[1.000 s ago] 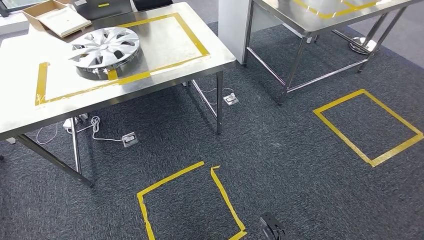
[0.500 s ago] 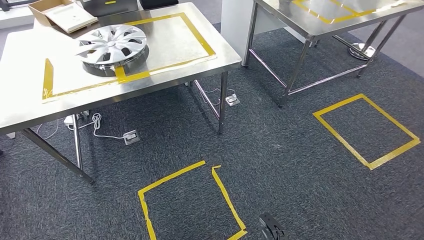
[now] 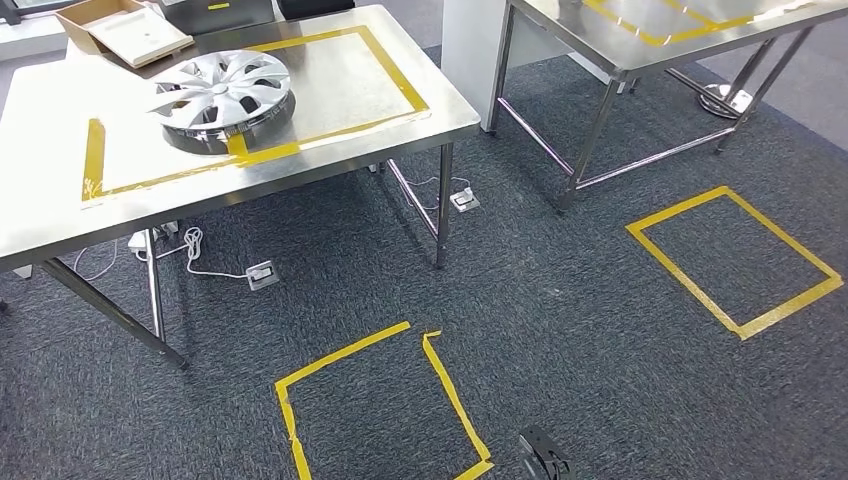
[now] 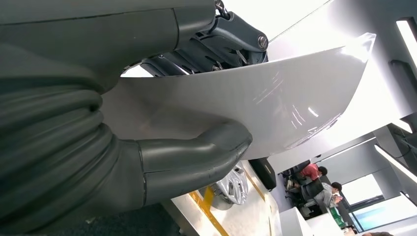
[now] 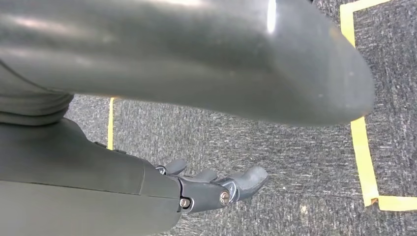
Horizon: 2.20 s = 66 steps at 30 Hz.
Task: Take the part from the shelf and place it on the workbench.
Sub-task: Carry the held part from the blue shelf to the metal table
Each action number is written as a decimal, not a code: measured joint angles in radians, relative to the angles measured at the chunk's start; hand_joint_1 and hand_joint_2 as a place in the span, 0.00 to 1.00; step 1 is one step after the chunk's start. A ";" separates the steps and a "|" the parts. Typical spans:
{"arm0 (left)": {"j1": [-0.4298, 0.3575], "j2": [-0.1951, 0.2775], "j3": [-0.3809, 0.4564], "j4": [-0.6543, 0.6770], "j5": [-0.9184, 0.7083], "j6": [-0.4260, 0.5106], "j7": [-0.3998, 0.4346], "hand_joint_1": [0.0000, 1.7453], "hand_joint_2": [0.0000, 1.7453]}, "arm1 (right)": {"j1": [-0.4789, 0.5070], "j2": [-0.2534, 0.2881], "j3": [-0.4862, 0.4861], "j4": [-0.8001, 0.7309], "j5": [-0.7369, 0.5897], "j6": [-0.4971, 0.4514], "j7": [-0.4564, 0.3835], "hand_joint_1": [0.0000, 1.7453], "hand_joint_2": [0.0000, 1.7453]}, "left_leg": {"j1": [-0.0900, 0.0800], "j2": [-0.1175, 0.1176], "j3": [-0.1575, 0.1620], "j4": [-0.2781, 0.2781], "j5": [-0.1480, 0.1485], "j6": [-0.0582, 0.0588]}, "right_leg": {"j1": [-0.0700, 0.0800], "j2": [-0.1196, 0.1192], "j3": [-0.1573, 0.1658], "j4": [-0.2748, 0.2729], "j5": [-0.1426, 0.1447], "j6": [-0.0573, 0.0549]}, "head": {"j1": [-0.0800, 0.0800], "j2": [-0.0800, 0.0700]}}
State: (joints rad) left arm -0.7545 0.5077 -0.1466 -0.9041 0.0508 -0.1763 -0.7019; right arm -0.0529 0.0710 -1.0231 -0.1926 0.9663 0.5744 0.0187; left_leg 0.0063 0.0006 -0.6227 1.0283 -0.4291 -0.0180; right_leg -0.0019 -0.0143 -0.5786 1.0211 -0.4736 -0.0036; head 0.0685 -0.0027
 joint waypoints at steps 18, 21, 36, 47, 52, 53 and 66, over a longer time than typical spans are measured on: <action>-0.016 -0.008 -0.005 0.005 -0.001 0.007 0.000 1.00 1.00 | 0.002 0.002 -0.002 0.000 -0.002 0.000 0.000 0.00 0.00 | 0.020 -0.012 0.003 0.006 -0.011 -0.034 | -0.029 0.024 -0.027 0.038 -0.011 0.016 | 0.006 0.000; -0.016 -0.006 -0.006 0.006 -0.001 0.008 0.000 1.00 1.00 | 0.001 0.002 -0.002 0.000 -0.002 0.000 -0.001 0.00 0.00 | 0.025 -0.007 -0.013 0.038 -0.031 -0.047 | -0.028 0.021 -0.023 0.034 -0.008 -0.007 | 0.005 0.000; -0.018 -0.006 -0.008 0.009 -0.003 0.010 0.000 1.00 1.00 | 0.000 0.003 -0.002 0.000 -0.002 0.002 -0.002 0.00 0.00 | 0.006 -0.003 -0.011 0.005 0.000 0.009 | -0.012 0.016 -0.003 0.049 -0.053 0.015 | 0.004 0.000; -0.012 -0.015 -0.014 0.009 -0.009 0.018 0.000 1.00 1.00 | 0.005 0.000 -0.003 0.000 0.004 0.009 -0.003 0.00 0.00 | 0.002 -0.011 0.022 0.013 -0.042 0.002 | -0.011 0.018 -0.061 0.033 0.023 0.010 | 0.005 0.000; -0.016 -0.008 -0.014 0.007 -0.008 0.014 0.000 1.00 1.00 | 0.003 0.000 -0.003 0.000 0.006 0.009 -0.005 0.00 0.00 | 0.006 -0.008 0.005 0.058 -0.071 -0.026 | -0.013 0.018 -0.039 0.022 0.014 -0.021 | 0.000 0.000; -0.019 -0.006 -0.014 0.008 -0.008 0.011 0.000 1.00 1.00 | 0.003 0.000 -0.003 0.000 0.007 0.009 -0.005 0.00 0.00 | 0.007 -0.006 -0.023 0.110 -0.091 -0.030 | -0.014 0.018 -0.033 0.020 0.011 -0.025 | -0.002 0.000; -0.051 -0.005 -0.027 0.035 -0.002 -0.004 0.000 1.00 1.00 | 0.006 0.000 -0.010 0.000 0.004 0.009 -0.007 0.00 0.00 | 0.001 -0.005 -0.024 0.009 0.008 0.011 | -0.008 0.017 0.022 0.028 -0.057 0.011 | -0.002 0.000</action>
State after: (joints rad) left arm -0.8051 0.5026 -0.1738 -0.8694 0.0489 -0.1802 -0.7018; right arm -0.0472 0.0711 -1.0327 -0.1926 0.9699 0.5837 0.0119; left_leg 0.0075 -0.0043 -0.6470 1.0377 -0.4216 -0.0068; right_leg -0.0095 0.0031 -0.5571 1.0487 -0.5305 0.0072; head 0.0669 -0.0027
